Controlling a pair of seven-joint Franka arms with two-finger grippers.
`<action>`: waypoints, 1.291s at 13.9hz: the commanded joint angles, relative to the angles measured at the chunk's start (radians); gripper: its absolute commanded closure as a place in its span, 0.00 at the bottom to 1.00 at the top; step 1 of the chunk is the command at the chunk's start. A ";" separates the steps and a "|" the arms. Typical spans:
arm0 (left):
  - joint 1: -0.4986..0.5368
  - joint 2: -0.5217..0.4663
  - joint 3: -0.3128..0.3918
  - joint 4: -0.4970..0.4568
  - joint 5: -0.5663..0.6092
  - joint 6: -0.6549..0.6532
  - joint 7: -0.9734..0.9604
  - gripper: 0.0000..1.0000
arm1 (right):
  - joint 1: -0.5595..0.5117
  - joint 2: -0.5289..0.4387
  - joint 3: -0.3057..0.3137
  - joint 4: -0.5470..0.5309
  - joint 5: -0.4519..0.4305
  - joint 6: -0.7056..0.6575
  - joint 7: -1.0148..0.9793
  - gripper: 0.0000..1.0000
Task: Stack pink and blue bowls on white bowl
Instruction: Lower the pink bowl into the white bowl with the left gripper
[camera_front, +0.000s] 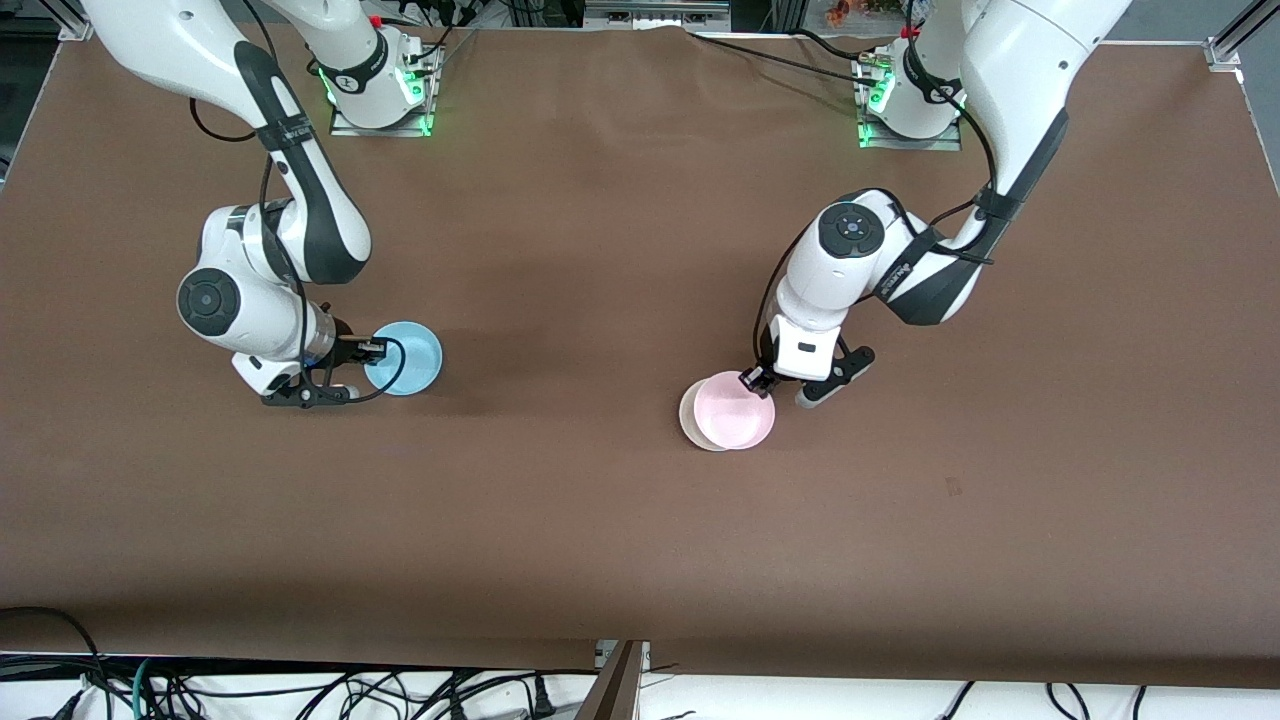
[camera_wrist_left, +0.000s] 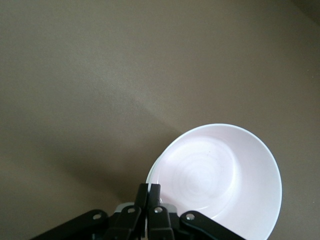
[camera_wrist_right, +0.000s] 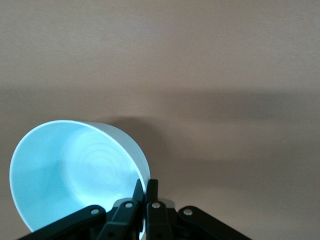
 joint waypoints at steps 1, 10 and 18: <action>-0.018 0.016 0.015 0.031 0.030 -0.010 -0.036 1.00 | 0.002 -0.007 0.008 0.019 0.010 -0.021 -0.008 1.00; -0.034 0.045 0.015 0.031 0.033 -0.004 -0.073 1.00 | 0.016 -0.005 0.039 0.035 0.011 -0.021 0.054 1.00; -0.038 0.067 0.019 0.031 0.052 0.033 -0.103 1.00 | 0.055 -0.002 0.039 0.055 0.011 -0.021 0.142 1.00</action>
